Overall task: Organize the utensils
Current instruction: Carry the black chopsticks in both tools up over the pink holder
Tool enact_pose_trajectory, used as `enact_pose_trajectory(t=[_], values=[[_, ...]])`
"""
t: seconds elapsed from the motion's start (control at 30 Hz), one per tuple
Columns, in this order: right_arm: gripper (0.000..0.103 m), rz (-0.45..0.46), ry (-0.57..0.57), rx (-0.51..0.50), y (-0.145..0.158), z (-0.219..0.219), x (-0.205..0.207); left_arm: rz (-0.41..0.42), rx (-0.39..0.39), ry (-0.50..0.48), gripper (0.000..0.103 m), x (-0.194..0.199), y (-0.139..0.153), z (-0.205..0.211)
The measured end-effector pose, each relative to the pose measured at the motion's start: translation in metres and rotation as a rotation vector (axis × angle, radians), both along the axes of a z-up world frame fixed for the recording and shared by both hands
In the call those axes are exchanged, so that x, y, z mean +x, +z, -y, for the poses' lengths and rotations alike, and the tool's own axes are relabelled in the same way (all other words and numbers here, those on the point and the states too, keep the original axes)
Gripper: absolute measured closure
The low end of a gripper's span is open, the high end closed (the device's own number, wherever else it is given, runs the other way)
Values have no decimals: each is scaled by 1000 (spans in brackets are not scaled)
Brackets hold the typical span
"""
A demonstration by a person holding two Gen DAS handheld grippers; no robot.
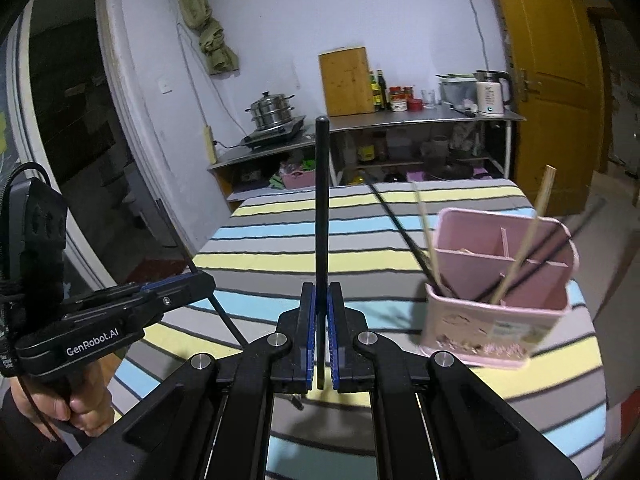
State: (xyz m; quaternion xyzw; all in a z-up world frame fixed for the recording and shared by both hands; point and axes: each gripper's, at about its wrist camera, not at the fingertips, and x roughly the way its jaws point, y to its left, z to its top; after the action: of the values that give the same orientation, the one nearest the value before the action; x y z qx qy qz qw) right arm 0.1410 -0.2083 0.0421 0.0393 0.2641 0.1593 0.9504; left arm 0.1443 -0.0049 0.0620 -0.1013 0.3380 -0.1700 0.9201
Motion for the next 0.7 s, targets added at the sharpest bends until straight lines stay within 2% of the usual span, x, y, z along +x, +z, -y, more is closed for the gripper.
enact_pose_trajectory(t=[0.13, 0.27, 0.7], values=[[98, -8, -42, 6, -2, 19, -7, -6, -1, -49, 98, 3, 1, 22], [98, 3, -91, 21, 5, 42, -12, 16, -7, -99, 98, 10, 15, 47], [98, 165, -209, 19, 69, 89, -10, 176, -20, -166, 98, 63, 90, 99]])
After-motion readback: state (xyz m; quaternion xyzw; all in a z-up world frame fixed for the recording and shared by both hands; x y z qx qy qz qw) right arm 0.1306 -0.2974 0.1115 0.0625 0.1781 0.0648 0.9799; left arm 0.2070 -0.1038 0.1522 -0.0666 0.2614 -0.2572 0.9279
